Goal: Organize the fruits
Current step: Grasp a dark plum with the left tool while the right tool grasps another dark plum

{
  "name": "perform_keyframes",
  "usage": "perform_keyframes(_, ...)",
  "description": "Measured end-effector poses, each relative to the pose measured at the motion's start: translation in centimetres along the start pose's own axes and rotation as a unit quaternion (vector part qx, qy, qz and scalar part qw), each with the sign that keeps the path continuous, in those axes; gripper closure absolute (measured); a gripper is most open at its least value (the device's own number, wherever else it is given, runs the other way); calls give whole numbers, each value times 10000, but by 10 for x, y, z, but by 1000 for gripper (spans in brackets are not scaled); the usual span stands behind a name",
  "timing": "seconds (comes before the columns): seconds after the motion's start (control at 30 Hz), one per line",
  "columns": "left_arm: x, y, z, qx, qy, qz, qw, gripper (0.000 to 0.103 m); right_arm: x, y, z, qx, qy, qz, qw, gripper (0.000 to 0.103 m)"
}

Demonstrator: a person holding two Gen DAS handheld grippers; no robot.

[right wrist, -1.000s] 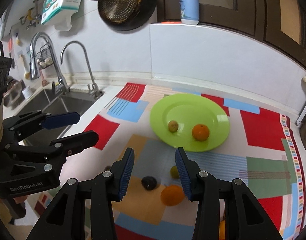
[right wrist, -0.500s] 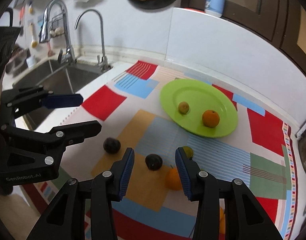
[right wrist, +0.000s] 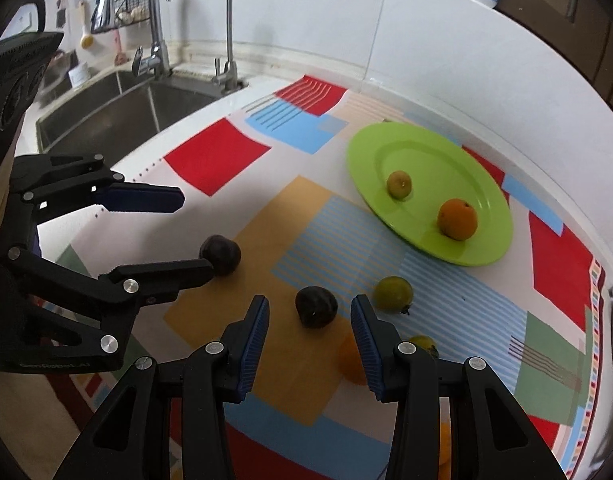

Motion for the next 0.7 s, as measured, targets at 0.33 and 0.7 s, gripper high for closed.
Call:
perform_keyframes(0.33,4,9,-23,314,200,165,9992,62,1,5,-24,306,-88,135,9994,60)
perform_keyframes(0.7,8,10,-29,349,212,255,9988,71,-1,5,-34,387,-83,192,9990,73)
Point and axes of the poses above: each gripper's, at about its wrist camera, not at the fingertips, and z roughly against the way its jaws point, x to its left, y to its underside, the point moved 8 cm from there along -z, roughly the way its jaws point, and after that the axes turned 7 degrees about y, right-handed, at the moved point
